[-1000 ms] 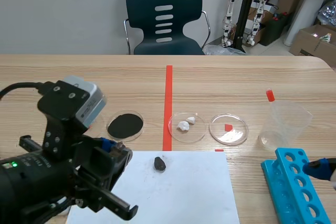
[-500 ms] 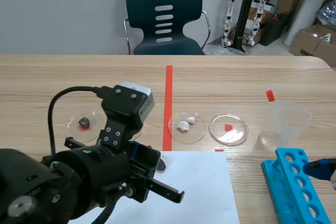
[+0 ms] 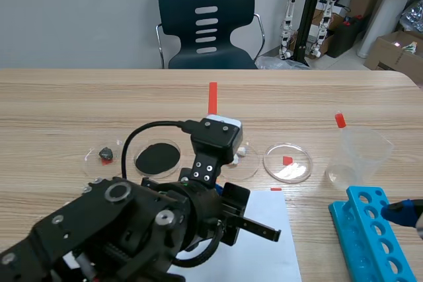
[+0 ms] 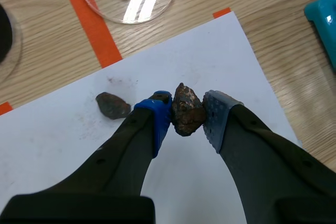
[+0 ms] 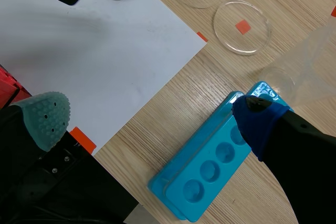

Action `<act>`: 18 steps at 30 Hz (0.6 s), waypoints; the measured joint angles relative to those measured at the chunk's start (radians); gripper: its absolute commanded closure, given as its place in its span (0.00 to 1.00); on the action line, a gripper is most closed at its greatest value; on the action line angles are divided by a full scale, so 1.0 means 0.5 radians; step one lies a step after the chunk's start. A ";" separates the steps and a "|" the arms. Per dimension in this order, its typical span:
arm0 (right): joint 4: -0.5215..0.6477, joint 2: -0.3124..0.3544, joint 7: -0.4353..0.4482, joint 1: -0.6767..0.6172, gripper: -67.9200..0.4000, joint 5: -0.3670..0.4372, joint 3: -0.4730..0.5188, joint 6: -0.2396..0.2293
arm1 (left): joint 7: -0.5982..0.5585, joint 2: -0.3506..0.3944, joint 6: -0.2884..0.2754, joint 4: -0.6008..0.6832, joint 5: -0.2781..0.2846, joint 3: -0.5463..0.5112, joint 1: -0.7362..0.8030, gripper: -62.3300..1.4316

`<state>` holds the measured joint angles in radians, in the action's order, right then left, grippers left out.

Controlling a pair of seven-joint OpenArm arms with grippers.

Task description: Put the right mineral back

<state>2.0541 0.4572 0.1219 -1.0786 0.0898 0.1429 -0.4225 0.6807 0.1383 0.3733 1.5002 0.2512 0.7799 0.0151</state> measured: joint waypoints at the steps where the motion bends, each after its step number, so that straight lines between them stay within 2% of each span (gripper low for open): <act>1: 0.000 0.000 0.000 0.000 0.03 0.000 0.000 -0.001 | 0.000 -0.027 0.000 -0.030 -0.002 0.008 -0.017 0.82; 7: 0.000 0.000 0.000 0.000 0.03 0.000 0.000 0.000 | 0.019 -0.176 0.000 -0.206 -0.018 0.068 -0.134 0.81; 9: 0.000 0.000 0.000 0.000 0.03 0.000 0.000 -0.001 | 0.069 -0.224 -0.008 -0.284 -0.092 0.102 -0.183 0.81; 16: 0.000 0.000 0.000 0.000 0.03 0.000 0.000 0.000 | 0.066 -0.349 -0.019 -0.638 -0.083 0.181 -0.357 0.81; 18: 0.000 0.000 0.000 0.000 0.03 0.000 0.000 0.000 | 0.045 -0.390 -0.068 -0.708 -0.083 0.193 -0.400 0.81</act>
<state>2.0541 0.4572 0.1219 -1.0786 0.0898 0.1429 -0.4225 0.7033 -0.0566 0.3393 1.1461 0.2096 0.8764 -0.1848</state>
